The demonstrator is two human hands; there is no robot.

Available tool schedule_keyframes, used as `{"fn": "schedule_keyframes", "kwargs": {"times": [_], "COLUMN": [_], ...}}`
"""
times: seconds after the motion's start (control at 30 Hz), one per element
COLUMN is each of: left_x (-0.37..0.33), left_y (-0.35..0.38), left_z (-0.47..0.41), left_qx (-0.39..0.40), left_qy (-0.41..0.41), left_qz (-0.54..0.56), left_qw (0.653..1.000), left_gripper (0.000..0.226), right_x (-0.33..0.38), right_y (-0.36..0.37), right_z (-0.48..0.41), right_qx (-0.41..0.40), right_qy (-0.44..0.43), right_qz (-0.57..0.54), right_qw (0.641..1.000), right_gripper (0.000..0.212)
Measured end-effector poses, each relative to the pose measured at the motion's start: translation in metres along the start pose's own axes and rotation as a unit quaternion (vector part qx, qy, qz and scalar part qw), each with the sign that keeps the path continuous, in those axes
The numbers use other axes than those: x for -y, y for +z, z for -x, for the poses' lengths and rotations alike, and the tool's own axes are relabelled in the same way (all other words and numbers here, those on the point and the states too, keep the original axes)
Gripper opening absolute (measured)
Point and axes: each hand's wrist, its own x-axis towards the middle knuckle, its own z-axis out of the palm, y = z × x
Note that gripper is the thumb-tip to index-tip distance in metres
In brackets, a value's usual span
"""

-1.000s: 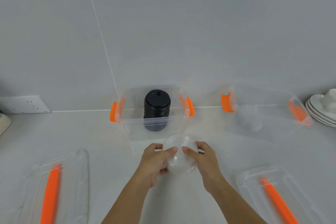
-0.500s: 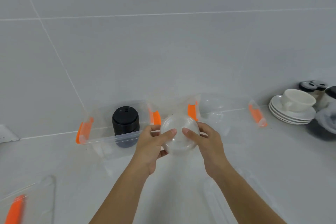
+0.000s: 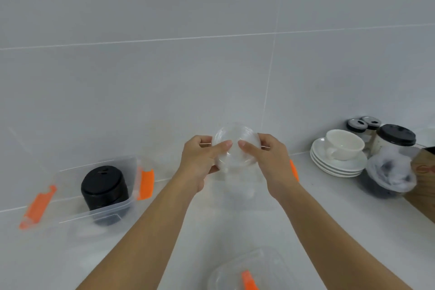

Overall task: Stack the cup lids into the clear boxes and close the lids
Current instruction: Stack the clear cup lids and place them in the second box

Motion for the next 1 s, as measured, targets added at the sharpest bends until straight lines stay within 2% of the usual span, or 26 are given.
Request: {"fn": "schedule_keyframes", "kwargs": {"times": [0.23,0.5,0.57,0.63,0.73,0.87,1.0], "left_x": [-0.008,0.024,0.032,0.038,0.046,0.057,0.063], "left_y": [0.033,0.045,0.046,0.047,0.047,0.048,0.050], "left_z": [-0.041,-0.072,-0.080,-0.086,-0.095,-0.103,-0.108], "left_qx": [0.005,0.013,0.017,0.019,0.022,0.016,0.024], "left_qy": [-0.003,-0.076,-0.107,-0.142,-0.172,-0.193,-0.212], "left_qz": [-0.050,-0.135,-0.146,-0.160,-0.175,-0.184,-0.197], "left_qw": [0.999,0.988,0.983,0.977,0.969,0.964,0.957], "left_gripper": [0.041,0.012,0.015,0.027,0.032,0.029,0.033], "right_x": [-0.004,-0.042,-0.050,-0.056,-0.063,-0.073,-0.080], "right_y": [-0.015,-0.023,-0.022,-0.021,-0.019,-0.018,-0.019], "right_z": [-0.052,-0.081,-0.085,-0.089,-0.095,-0.099,-0.101], "right_qx": [0.000,0.055,0.066,0.080,0.093,0.087,0.093], "right_qy": [0.034,0.142,0.164,0.183,0.208,0.224,0.239], "right_qz": [0.036,0.097,0.106,0.120,0.135,0.153,0.164], "right_qw": [0.999,0.984,0.978,0.972,0.964,0.959,0.952], "right_gripper": [0.027,0.043,0.049,0.050,0.036,0.053,0.057]}}
